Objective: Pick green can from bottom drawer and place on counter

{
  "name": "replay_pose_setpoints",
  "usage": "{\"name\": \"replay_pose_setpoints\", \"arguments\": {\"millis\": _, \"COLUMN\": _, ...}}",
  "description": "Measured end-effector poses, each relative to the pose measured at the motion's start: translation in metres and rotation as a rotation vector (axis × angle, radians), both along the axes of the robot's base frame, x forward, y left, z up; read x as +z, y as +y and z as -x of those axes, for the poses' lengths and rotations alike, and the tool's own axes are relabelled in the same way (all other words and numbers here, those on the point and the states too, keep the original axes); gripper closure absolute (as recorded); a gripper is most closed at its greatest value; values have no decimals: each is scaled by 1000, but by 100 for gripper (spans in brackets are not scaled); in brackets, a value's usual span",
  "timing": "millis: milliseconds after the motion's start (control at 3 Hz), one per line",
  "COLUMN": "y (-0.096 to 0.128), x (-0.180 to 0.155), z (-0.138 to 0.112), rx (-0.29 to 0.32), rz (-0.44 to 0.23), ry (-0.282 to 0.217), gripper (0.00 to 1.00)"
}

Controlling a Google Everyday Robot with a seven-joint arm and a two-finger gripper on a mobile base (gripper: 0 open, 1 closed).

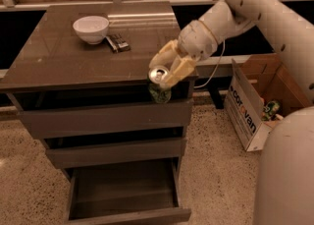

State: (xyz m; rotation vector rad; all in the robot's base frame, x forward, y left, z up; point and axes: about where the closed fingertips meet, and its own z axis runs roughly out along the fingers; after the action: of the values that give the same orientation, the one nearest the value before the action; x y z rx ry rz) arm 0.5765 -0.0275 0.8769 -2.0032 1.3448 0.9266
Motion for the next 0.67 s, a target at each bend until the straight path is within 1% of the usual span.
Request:
{"name": "replay_pose_setpoints", "arguments": {"millis": 333, "y": -5, "x": 27, "z": -19, "rx": -82, "rz": -26, "ry": -27, "gripper": 100}}
{"name": "replay_pose_setpoints", "arguments": {"millis": 667, "y": -9, "x": 50, "z": -36, "rx": -146, "rz": -40, "ry": -41, "gripper": 100}}
